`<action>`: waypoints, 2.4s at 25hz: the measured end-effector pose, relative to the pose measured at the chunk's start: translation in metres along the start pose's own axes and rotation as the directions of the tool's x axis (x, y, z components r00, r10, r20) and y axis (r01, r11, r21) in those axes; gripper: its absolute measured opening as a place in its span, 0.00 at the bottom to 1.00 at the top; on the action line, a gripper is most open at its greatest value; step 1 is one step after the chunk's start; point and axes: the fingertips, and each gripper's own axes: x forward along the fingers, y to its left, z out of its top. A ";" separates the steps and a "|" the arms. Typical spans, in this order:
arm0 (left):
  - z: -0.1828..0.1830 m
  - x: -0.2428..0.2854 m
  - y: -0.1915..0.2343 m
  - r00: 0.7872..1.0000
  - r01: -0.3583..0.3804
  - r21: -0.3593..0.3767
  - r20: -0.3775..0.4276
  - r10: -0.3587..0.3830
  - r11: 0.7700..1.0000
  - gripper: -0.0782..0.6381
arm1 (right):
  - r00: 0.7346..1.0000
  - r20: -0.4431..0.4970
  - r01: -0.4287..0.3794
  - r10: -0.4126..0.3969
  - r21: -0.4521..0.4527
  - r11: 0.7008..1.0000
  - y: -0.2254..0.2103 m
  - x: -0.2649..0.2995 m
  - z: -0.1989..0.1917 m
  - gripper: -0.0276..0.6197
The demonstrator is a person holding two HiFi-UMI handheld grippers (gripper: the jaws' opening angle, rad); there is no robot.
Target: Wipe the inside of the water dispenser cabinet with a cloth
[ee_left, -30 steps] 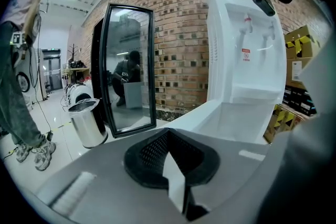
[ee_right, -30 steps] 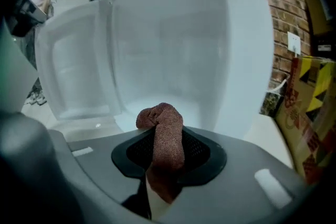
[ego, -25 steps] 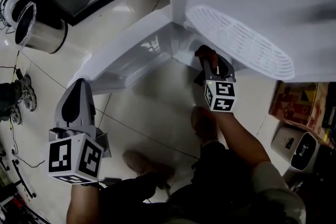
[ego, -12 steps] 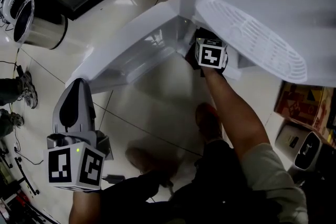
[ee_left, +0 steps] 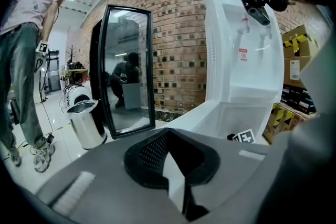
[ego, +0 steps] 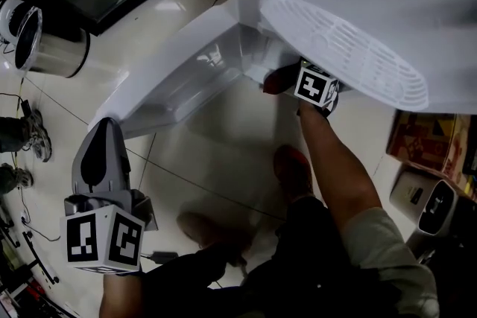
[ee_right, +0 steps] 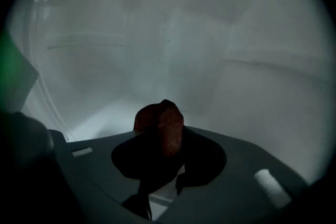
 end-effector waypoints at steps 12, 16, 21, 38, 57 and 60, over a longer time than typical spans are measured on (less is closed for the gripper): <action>-0.001 -0.002 -0.003 1.000 0.005 0.002 -0.004 -0.005 1.000 0.11 | 0.989 0.121 -0.102 0.089 0.102 0.990 0.014 -0.031 0.019 0.25; -0.002 -0.003 -0.004 1.000 0.006 0.001 -0.007 -0.006 1.000 0.10 | 0.933 0.201 -0.299 0.299 -0.028 0.954 0.084 -0.058 0.040 0.25; -0.003 -0.006 -0.007 1.000 0.017 0.002 -0.007 -0.017 1.000 0.11 | 0.925 0.083 -0.361 0.370 -0.113 0.926 0.126 -0.051 0.015 0.25; -0.006 -0.009 -0.013 0.999 0.038 0.005 -0.010 -0.038 0.999 0.11 | 0.995 -0.065 -0.079 0.080 0.020 0.997 -0.015 -0.057 -0.063 0.24; -0.005 -0.012 -0.015 1.000 0.025 0.018 -0.008 -0.025 1.000 0.11 | 0.812 0.197 -0.422 0.549 -0.452 0.786 0.148 -0.118 0.008 0.25; -0.005 -0.012 -0.015 1.000 0.027 0.017 -0.008 -0.027 0.999 0.11 | 0.808 0.103 -0.449 0.580 -0.530 0.719 0.176 -0.104 -0.010 0.25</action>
